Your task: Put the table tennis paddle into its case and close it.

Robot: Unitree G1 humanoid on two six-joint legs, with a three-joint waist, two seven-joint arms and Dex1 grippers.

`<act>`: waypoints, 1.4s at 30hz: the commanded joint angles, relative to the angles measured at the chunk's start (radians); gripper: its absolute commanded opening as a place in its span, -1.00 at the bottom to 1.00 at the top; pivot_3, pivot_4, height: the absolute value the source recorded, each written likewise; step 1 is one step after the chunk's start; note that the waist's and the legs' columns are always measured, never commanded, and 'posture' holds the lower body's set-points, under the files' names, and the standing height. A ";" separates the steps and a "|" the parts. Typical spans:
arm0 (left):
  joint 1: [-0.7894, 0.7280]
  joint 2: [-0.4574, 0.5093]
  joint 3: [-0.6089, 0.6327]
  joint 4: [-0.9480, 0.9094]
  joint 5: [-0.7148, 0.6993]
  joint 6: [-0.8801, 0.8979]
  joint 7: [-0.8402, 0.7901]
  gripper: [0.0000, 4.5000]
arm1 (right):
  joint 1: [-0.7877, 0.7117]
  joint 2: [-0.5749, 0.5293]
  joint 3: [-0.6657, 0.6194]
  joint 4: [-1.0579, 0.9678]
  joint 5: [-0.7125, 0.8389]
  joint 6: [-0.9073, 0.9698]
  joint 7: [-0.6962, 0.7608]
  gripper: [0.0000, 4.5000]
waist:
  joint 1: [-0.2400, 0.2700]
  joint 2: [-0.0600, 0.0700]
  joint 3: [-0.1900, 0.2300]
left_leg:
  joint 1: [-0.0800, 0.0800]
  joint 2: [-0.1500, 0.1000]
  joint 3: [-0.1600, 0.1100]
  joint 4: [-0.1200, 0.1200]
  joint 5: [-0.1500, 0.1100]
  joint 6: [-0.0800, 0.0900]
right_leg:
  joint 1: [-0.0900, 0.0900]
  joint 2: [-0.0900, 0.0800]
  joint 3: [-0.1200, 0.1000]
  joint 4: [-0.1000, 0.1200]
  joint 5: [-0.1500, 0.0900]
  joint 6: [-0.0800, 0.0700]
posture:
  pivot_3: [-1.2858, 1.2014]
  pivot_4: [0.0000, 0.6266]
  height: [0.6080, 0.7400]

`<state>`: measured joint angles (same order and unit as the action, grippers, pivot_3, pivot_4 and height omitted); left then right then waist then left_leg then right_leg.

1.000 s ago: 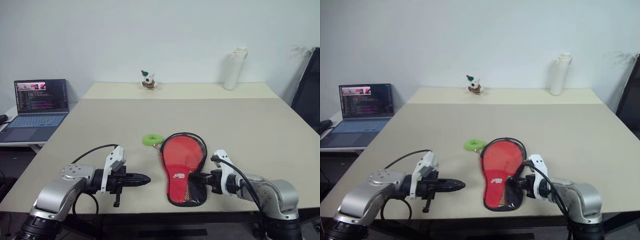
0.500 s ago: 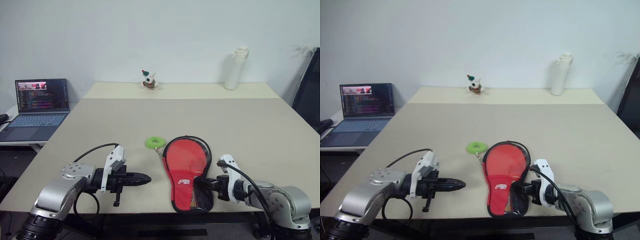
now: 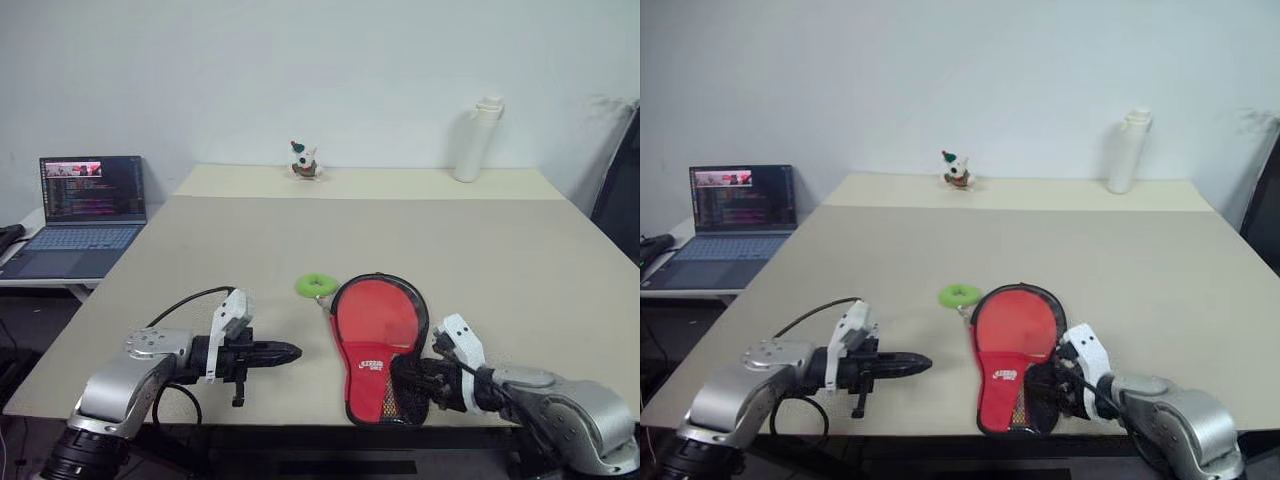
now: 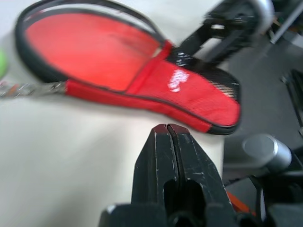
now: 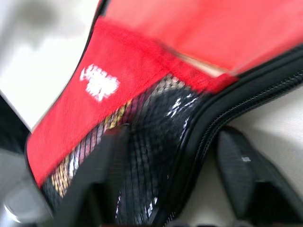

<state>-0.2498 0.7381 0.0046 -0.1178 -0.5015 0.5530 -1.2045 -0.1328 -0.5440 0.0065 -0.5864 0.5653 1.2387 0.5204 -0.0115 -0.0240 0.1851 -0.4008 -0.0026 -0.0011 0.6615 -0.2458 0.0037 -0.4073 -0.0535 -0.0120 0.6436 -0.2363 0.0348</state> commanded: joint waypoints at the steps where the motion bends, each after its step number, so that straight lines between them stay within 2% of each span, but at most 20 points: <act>1: -0.026 -0.018 0.032 0.004 0.000 -0.032 0.043 -1.00 | 0.032 -0.074 -0.027 -0.029 0.033 -0.078 0.094 0.99 | 0.004 0.000 0.000 | 0.000 -0.001 0.001 0.000 0.000 0.000 | 0.000 0.000 0.001 0.000 0.000 0.000 | 0.03 -0.52 1.00; 5: -0.053 -0.042 0.048 0.057 0.015 -0.074 0.086 -1.00 | 0.000 -0.087 -0.134 -0.057 0.153 -0.094 0.160 0.99 | 0.010 -0.001 0.001 | 0.000 0.000 0.001 0.000 0.000 0.000 | 0.000 -0.001 0.001 0.000 0.001 0.002 | 0.03 -0.52 1.00; 9: -0.121 -0.081 0.057 0.132 0.036 -0.117 0.141 -1.00 | -0.085 -0.101 -0.164 -0.021 0.170 -0.118 0.160 0.99 | 0.009 -0.001 0.001 | 0.000 0.002 0.000 0.000 0.000 0.000 | -0.001 -0.001 0.000 0.001 0.001 0.002 | 0.03 -0.52 1.00; 12: -0.183 -0.105 0.065 0.190 0.052 -0.130 0.186 -0.75 | -0.146 -0.119 -0.157 0.020 0.154 -0.143 0.159 1.00 | 0.010 -0.001 0.001 | 0.000 0.003 0.000 0.000 0.000 0.000 | -0.001 0.000 0.000 0.001 0.002 0.003 | 0.03 -0.52 1.00; 15: -0.241 -0.116 0.056 0.262 0.097 -0.164 0.232 -0.31 | -0.204 -0.114 -0.135 0.056 0.141 -0.170 0.148 1.00 | 0.010 -0.001 0.001 | -0.001 0.001 0.001 -0.001 0.000 0.000 | -0.001 0.001 0.000 0.001 0.002 0.004 | 0.03 -0.52 1.00; 23: -0.400 -0.161 -0.014 0.495 0.243 -0.266 0.293 0.95 | -0.319 0.021 0.033 0.137 0.064 -0.245 0.083 1.00 | 0.009 -0.001 0.001 | -0.001 0.000 0.001 0.000 0.000 0.000 | -0.002 0.001 0.000 0.002 0.003 0.004 | 0.03 -0.52 1.00; 28: -0.544 -0.232 -0.059 0.736 0.334 -0.311 0.340 0.98 | -0.342 0.096 0.119 0.184 0.008 -0.294 0.060 1.00 | 0.011 -0.001 0.002 | -0.002 -0.002 0.000 0.001 0.000 0.000 | -0.002 0.000 0.000 0.002 0.006 0.002 | 0.03 -0.52 1.00; 35: -0.725 -0.320 -0.088 1.090 0.410 -0.385 0.323 0.98 | -0.338 0.135 0.142 0.196 -0.026 -0.313 0.044 1.00 | 0.009 -0.001 0.002 | -0.004 -0.002 0.001 0.001 0.000 0.000 | -0.004 0.000 0.000 0.002 0.006 0.003 | 0.03 -0.52 1.00; 38: -0.758 -0.355 -0.108 1.196 0.454 -0.417 0.318 0.98 | -0.330 0.147 0.153 0.189 -0.042 -0.316 0.033 1.00 | 0.009 -0.001 0.002 | -0.004 -0.002 0.001 0.000 0.000 0.000 | -0.004 0.000 0.000 0.002 0.006 0.003 | 0.03 -0.52 1.00; 42: -0.764 -0.374 -0.111 1.247 0.478 -0.438 0.295 0.98 | -0.328 0.159 0.173 0.188 -0.076 -0.324 0.006 1.00 | 0.008 -0.001 0.002 | -0.004 -0.002 0.001 0.001 0.000 0.000 | -0.004 0.000 0.000 0.002 0.006 0.003 | 0.03 -0.52 1.00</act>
<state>-1.0088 0.3638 -0.1009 1.1065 -0.0464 0.1234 -0.8975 -0.4562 -0.3864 0.1843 -0.3727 0.4952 0.9415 0.5371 -0.0037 -0.0254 0.1867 -0.4048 -0.0048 -0.0004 0.6621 -0.2459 0.0039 -0.4115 -0.0531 -0.0122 0.6463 -0.2306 0.0377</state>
